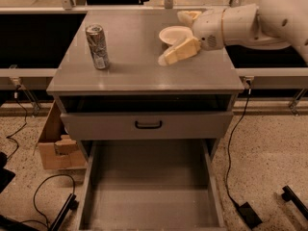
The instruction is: Place redbull can into middle drawer
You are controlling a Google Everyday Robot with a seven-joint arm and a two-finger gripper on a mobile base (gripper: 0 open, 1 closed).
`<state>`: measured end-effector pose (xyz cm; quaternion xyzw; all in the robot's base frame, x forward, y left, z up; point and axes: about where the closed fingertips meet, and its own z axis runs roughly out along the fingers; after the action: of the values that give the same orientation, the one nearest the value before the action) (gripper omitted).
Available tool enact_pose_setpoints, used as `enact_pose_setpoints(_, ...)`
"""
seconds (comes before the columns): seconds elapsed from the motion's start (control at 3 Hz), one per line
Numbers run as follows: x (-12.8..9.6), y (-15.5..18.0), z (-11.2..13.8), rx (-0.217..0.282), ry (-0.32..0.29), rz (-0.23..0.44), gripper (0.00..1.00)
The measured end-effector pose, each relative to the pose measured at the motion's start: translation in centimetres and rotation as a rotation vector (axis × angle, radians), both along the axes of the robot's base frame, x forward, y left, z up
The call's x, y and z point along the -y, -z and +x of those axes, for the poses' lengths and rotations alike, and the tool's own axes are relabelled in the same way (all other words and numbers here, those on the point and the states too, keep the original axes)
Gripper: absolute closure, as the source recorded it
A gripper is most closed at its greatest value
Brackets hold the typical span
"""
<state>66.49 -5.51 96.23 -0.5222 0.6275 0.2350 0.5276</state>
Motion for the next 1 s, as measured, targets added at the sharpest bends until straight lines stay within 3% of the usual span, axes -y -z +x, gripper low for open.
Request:
enact_pose_setpoints(0.33, -5.0, 1.1, 4.4, 0.010, -0.048, 0.117, 0.00)
enact_pose_setpoints(1.0, -12.7, 2.5, 7.8, -0.033, -0.092, 0.244, 0.00)
